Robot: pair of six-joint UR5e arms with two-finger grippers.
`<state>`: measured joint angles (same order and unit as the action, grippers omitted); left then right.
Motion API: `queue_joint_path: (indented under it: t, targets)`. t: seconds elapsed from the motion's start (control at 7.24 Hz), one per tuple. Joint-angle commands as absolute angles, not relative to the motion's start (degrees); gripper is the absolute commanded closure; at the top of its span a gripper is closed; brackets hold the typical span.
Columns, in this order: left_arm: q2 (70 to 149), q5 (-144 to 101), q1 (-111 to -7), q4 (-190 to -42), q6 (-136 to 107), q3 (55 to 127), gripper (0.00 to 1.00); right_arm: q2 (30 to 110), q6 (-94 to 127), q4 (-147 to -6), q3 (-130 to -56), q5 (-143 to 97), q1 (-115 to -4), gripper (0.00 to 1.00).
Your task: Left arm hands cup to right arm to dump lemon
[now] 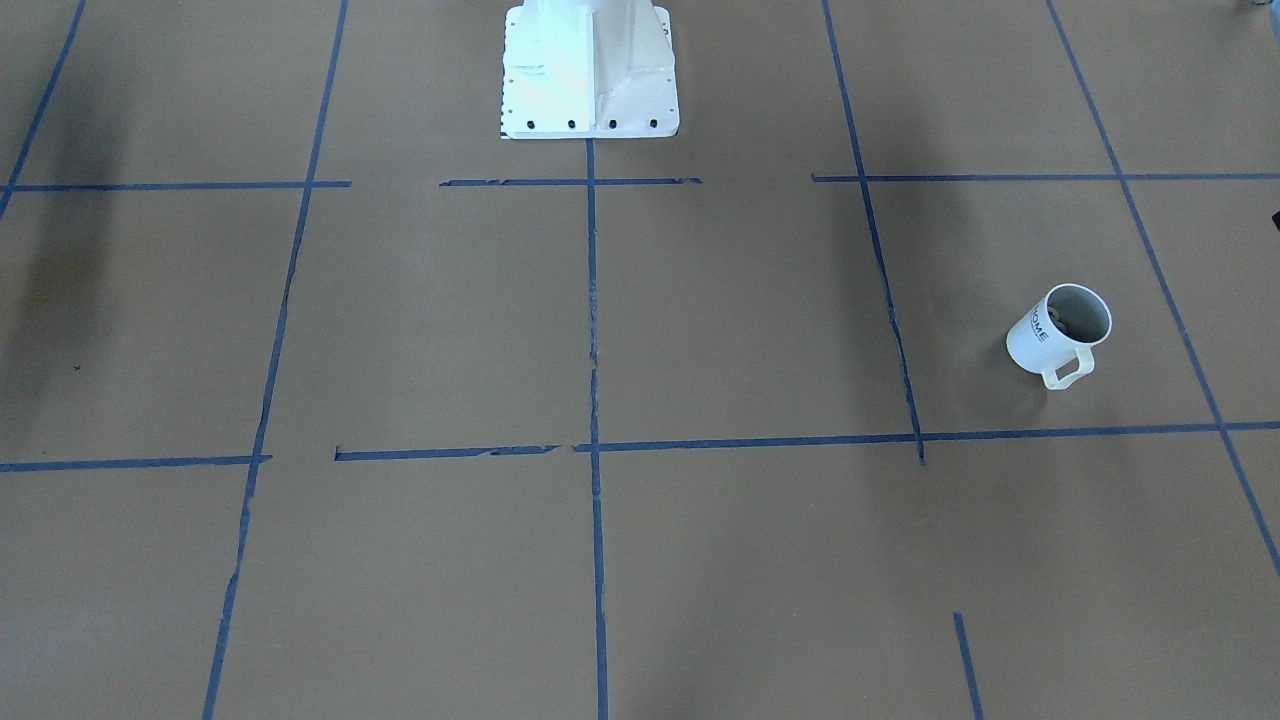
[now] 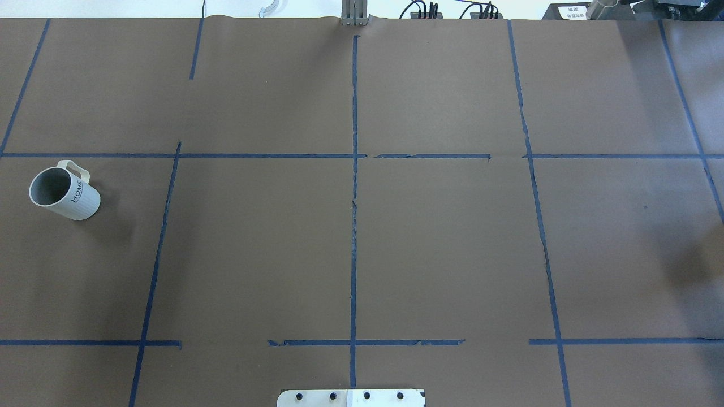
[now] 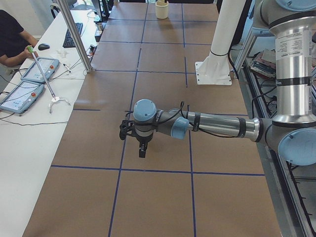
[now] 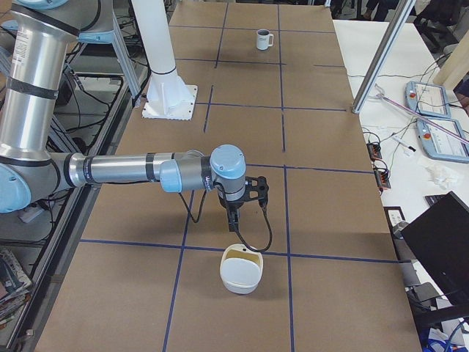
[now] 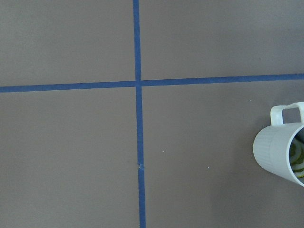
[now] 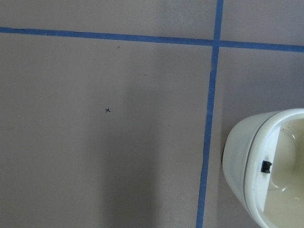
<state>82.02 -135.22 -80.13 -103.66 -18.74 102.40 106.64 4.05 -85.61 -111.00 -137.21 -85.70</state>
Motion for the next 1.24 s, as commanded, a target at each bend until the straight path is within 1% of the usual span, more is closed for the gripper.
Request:
queue_joint_path:
  t: [0.0,0.14,0.28,0.41,0.69,0.97,1.1]
  targets:
    - [84.01,-135.18,-75.17,-106.52,-29.75,101.25,0.00,106.61,4.04,-85.61,-111.00,-137.29,-85.34,0.00]
    - [85.85,-134.83,-69.93,-106.52,-35.28,100.99,0.00,106.61,3.96,-85.61,-111.01,-137.46,-85.17,0.00]
    - [86.65,-134.82,-67.61,-106.61,-38.90,100.55,0.00,106.61,3.96,-85.61,-111.01,-137.46,-85.08,0.00]
    - [87.18,-134.74,-66.37,-106.70,-39.54,99.59,0.00,106.61,3.87,-85.61,-111.01,-137.55,-84.12,0.00]
    - [91.83,-134.74,-64.34,-106.70,-40.08,94.07,0.00,106.61,4.04,-85.34,-111.00,-137.46,-82.79,0.00]
    - [91.93,-134.74,-62.94,-108.80,-39.73,92.38,0.01,106.52,4.04,-85.17,-110.92,-137.46,-82.79,0.00]
    - [91.85,-134.74,-62.93,-110.81,-39.73,90.81,0.11,106.44,4.04,-85.17,-110.92,-137.46,-82.79,0.00]
